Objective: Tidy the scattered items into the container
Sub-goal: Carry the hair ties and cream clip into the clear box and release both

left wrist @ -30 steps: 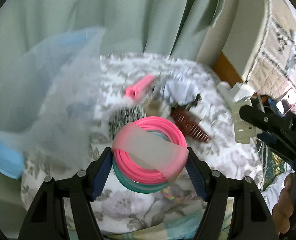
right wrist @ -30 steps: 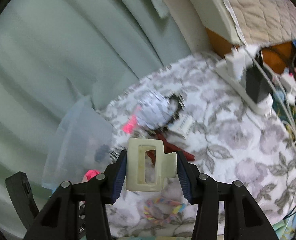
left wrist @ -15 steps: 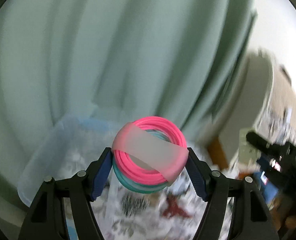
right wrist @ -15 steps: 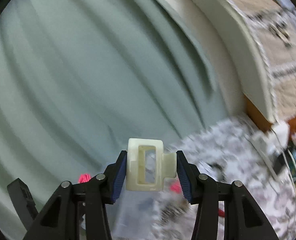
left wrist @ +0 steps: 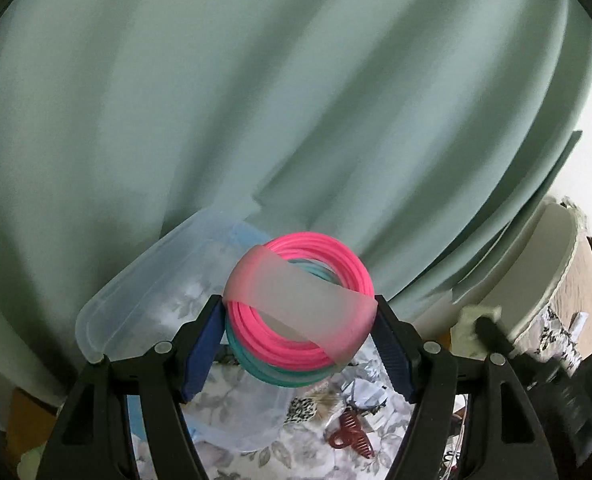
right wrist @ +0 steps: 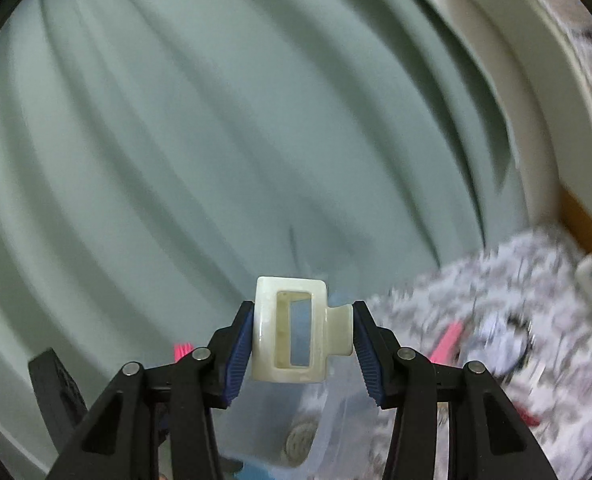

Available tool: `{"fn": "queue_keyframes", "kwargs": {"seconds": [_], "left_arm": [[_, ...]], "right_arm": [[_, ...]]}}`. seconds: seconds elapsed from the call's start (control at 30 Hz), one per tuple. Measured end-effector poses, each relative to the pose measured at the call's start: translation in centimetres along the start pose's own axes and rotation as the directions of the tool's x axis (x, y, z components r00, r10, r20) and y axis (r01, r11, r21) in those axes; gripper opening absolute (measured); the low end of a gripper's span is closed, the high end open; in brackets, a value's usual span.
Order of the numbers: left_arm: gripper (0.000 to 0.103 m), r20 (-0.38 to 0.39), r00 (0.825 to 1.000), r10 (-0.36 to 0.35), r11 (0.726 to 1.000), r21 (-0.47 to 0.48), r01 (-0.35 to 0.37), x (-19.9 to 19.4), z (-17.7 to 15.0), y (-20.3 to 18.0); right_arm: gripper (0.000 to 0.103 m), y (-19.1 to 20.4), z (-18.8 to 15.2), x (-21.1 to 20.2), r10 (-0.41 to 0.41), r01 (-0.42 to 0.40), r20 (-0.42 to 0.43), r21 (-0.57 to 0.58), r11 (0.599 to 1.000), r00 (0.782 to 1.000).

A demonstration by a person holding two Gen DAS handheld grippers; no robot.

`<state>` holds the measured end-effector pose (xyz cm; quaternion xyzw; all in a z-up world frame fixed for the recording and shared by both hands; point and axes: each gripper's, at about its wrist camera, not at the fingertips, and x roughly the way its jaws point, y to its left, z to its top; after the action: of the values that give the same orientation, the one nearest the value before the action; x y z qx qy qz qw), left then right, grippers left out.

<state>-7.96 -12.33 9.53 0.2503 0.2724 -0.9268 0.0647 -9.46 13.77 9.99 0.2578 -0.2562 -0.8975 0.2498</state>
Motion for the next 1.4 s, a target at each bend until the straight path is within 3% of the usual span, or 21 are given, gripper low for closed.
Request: {"fn": "queue_keyframes", "kwargs": {"seconds": [0.47, 1.23, 1.4], "left_arm": [[0.073, -0.063, 0.998, 0.019, 0.993, -0.113, -0.026, 3.0, -0.5, 4.7], [0.074, -0.167, 0.985, 0.039, 0.97, -0.23, -0.077, 6.9, -1.3, 10.3], [0.081, -0.169, 0.985, 0.036, 0.967, -0.243, -0.077, 7.1, -1.3, 10.6]], "right_arm": [[0.051, 2.0, -3.6, 4.1, -0.038, 0.029, -0.105, -0.09, 0.996, 0.994], [0.053, 3.1, -9.1, 11.8, -0.098, 0.044, -0.297, -0.184, 0.982, 0.95], [0.065, 3.1, -9.4, 12.1, -0.102, 0.047, -0.308, -0.18, 0.983, 0.946]]}}
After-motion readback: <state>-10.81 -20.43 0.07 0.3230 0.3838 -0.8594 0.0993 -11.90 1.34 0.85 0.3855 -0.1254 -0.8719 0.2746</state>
